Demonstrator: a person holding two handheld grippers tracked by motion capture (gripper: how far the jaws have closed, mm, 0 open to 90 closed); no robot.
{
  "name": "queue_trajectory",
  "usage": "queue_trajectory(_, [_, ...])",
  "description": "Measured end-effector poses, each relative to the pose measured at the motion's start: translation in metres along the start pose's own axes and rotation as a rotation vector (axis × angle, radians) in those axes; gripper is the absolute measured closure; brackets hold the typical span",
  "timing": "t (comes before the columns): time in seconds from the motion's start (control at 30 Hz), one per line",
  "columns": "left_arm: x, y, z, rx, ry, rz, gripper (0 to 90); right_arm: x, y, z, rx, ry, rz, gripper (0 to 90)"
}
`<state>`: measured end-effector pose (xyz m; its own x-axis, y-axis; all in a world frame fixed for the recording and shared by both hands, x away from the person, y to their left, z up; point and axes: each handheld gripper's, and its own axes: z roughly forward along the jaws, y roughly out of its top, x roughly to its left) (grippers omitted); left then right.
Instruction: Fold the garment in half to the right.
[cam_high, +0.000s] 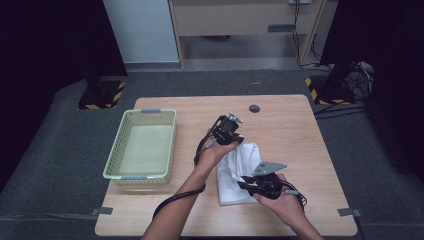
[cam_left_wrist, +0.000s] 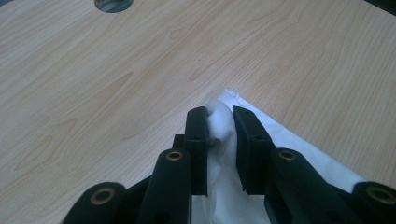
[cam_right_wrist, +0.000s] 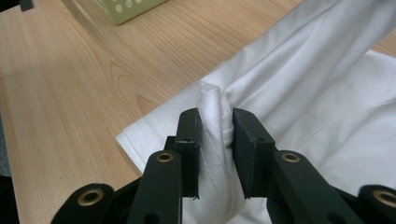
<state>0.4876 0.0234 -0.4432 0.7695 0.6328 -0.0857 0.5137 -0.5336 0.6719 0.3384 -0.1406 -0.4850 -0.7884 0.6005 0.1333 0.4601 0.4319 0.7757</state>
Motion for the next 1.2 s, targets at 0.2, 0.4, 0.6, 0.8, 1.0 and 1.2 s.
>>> queue_trajectory(0.2, [-0.004,0.0,0.006,0.0,0.0,-0.004,73.2,-0.004,-0.004,-0.001,0.013,-0.015,0.009,70.7])
queue_trajectory(0.4, [-0.005,0.003,0.013,-0.001,-0.011,-0.026,65.8,-0.01,-0.009,-0.006,0.026,-0.031,0.027,69.3])
queue_trajectory(0.6, [-0.009,0.009,0.012,-0.027,-0.003,-0.019,57.9,-0.016,-0.016,-0.011,0.046,-0.049,0.054,68.1])
queue_trajectory(0.8, [-0.011,0.012,0.002,-0.049,0.01,-0.005,55.5,-0.021,-0.021,-0.012,0.069,-0.048,0.095,62.9])
queue_trajectory(1.0, [-0.008,0.008,-0.008,-0.058,0.025,0.001,54.4,-0.022,-0.019,-0.011,0.082,-0.068,0.102,66.8])
queue_trajectory(1.2, [-0.001,-0.001,-0.015,-0.055,0.039,-0.005,53.8,-0.023,-0.024,-0.017,0.092,-0.076,0.117,62.4])
